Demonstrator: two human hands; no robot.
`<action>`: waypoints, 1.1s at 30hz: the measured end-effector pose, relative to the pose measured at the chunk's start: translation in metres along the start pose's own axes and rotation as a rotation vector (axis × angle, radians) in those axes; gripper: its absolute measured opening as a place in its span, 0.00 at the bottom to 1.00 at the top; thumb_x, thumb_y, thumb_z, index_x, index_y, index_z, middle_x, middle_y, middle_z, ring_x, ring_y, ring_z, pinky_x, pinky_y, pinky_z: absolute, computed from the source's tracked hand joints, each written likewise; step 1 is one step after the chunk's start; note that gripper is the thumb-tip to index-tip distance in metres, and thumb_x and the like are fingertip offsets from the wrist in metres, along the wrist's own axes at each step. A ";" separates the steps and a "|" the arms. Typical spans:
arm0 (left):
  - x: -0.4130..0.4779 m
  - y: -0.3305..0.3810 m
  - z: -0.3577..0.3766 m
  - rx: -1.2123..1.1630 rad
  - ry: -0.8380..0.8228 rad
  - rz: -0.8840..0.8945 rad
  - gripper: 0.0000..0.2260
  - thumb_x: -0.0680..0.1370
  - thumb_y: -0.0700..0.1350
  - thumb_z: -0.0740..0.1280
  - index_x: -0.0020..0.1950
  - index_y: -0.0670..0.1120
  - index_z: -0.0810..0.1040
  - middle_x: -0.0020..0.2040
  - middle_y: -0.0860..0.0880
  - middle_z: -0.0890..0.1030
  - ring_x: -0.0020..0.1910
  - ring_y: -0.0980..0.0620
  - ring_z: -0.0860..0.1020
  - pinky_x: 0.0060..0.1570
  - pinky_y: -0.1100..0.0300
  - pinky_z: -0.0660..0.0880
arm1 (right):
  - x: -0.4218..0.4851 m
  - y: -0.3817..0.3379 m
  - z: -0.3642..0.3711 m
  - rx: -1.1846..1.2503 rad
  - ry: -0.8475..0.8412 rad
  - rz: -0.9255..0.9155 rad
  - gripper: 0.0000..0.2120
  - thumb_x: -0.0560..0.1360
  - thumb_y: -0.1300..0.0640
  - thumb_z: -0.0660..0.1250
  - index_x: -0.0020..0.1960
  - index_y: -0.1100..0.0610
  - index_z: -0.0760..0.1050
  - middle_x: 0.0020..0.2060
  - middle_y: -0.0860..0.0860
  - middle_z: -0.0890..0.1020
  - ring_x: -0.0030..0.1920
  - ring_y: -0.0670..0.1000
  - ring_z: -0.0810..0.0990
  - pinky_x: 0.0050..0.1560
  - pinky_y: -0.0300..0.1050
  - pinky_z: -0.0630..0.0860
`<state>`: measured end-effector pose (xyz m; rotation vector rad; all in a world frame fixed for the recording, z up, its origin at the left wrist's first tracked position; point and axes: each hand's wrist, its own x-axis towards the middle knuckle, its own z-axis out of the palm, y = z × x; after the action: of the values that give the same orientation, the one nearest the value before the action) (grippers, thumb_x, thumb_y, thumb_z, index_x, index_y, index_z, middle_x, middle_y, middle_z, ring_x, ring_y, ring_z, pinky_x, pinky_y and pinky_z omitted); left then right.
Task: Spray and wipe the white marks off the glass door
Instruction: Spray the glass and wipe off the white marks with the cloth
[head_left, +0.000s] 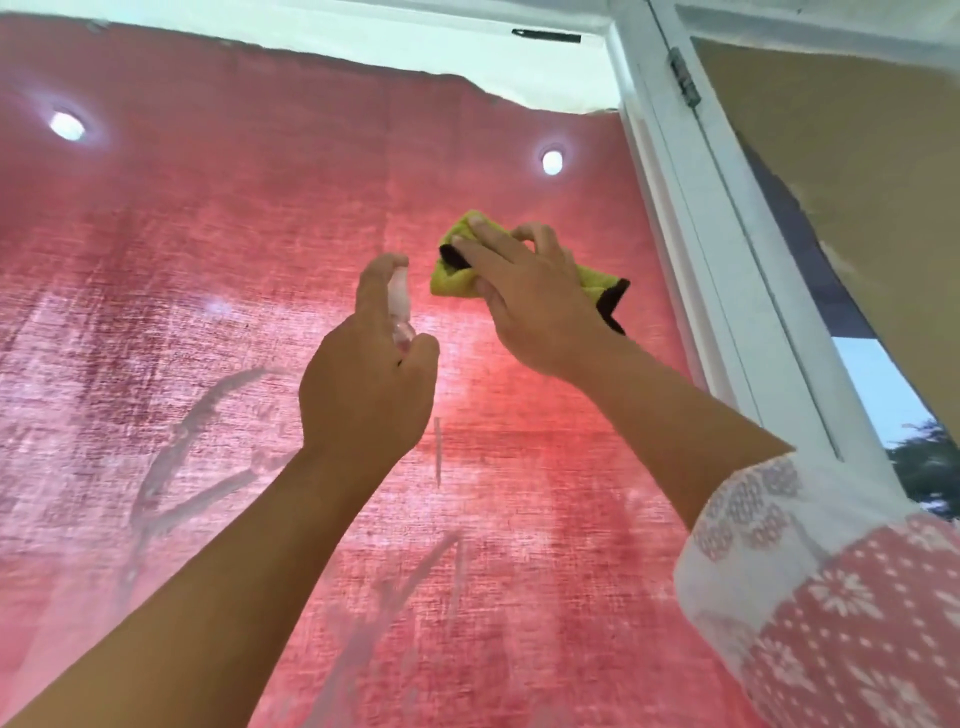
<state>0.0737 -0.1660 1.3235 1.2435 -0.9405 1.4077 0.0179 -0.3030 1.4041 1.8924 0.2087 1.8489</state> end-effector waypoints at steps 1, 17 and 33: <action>0.000 0.000 0.000 0.010 -0.003 -0.001 0.25 0.77 0.40 0.62 0.72 0.54 0.62 0.30 0.50 0.72 0.25 0.50 0.69 0.28 0.60 0.58 | 0.002 0.007 -0.002 0.004 -0.010 -0.030 0.21 0.81 0.59 0.56 0.74 0.51 0.63 0.75 0.48 0.61 0.65 0.58 0.62 0.60 0.53 0.61; -0.003 0.014 -0.003 0.142 -0.047 0.010 0.25 0.77 0.39 0.61 0.73 0.53 0.61 0.29 0.54 0.69 0.26 0.55 0.68 0.27 0.62 0.57 | -0.057 0.044 -0.019 -0.022 0.007 0.252 0.22 0.81 0.61 0.54 0.74 0.52 0.60 0.75 0.48 0.59 0.64 0.56 0.61 0.66 0.54 0.63; -0.034 0.011 -0.014 0.196 -0.047 -0.022 0.26 0.77 0.40 0.61 0.73 0.54 0.61 0.30 0.55 0.70 0.27 0.58 0.68 0.28 0.62 0.57 | -0.097 0.016 -0.016 -0.087 0.034 0.444 0.27 0.79 0.67 0.53 0.77 0.63 0.52 0.77 0.58 0.52 0.77 0.56 0.48 0.77 0.51 0.43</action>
<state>0.0595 -0.1605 1.2885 1.4330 -0.8331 1.4863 -0.0086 -0.3554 1.3238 1.9616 -0.3022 2.1295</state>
